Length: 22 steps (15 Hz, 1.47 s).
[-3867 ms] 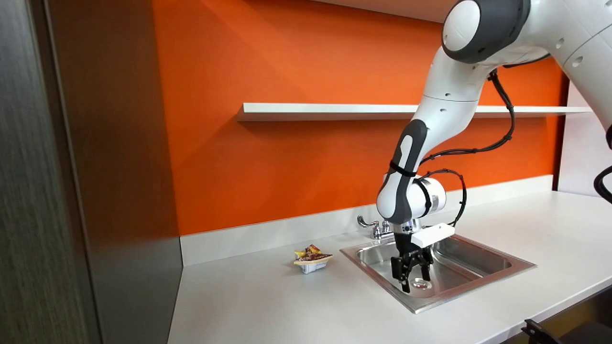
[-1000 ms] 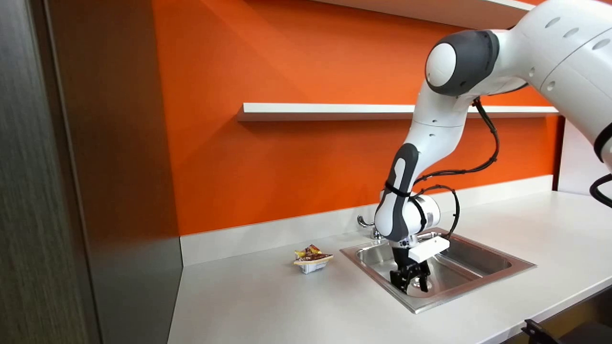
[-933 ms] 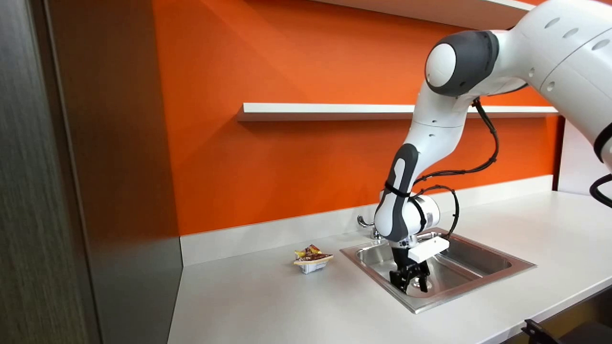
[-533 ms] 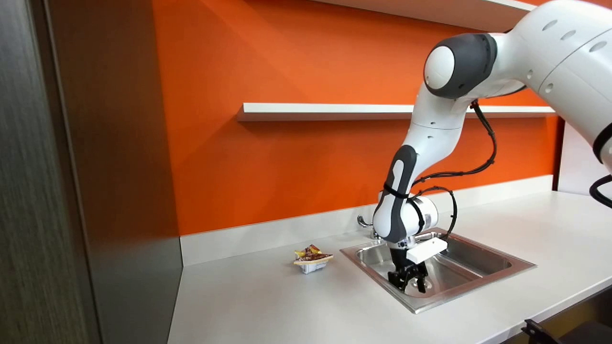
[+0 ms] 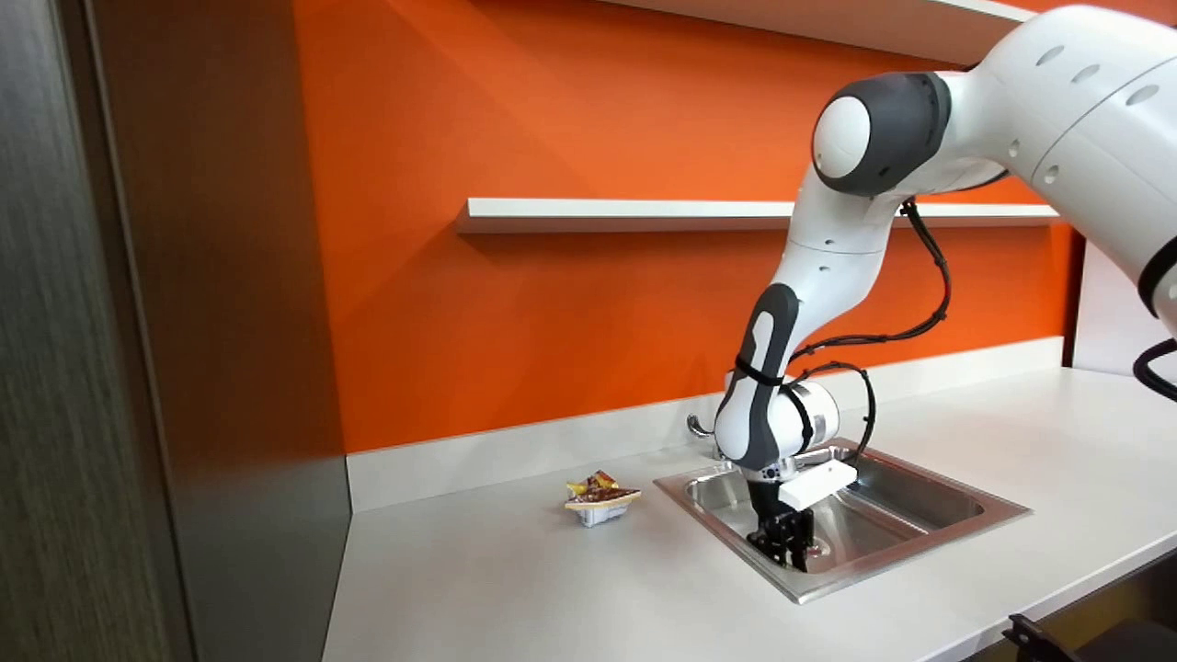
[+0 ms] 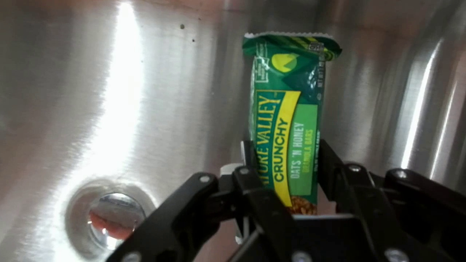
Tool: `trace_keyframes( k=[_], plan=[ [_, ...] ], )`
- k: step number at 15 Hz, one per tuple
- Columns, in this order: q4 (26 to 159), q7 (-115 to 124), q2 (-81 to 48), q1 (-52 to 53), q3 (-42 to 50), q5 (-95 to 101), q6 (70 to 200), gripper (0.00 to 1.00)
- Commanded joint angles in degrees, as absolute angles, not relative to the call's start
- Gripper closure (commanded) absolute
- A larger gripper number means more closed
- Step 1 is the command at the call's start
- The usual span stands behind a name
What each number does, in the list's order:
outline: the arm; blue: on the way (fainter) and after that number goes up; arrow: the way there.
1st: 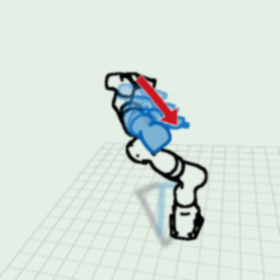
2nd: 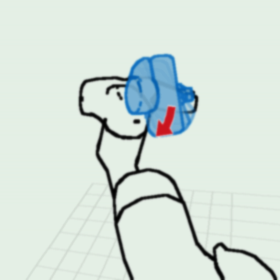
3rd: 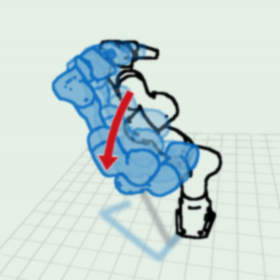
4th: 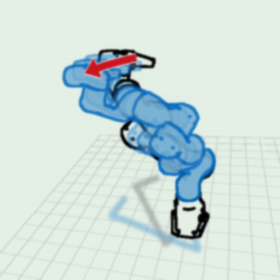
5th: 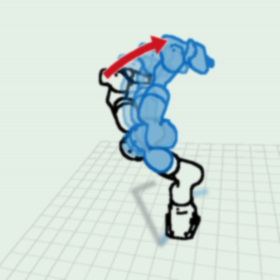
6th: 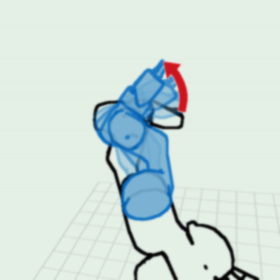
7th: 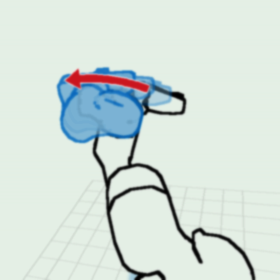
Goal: Remove the packet from the sink
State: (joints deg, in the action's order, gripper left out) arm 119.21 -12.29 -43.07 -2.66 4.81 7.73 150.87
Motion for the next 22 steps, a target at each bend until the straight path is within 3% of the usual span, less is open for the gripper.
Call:
trace_keyframes(
  k=[1, 22],
  plan=[
    [117.7, -13.0, -43.9, -4.0, 3.7, 8.5, 149.9, 0.82],
    [125.1, -9.8, -26.7, -1.3, 2.0, 8.1, 141.0, 0.82]
  ],
)
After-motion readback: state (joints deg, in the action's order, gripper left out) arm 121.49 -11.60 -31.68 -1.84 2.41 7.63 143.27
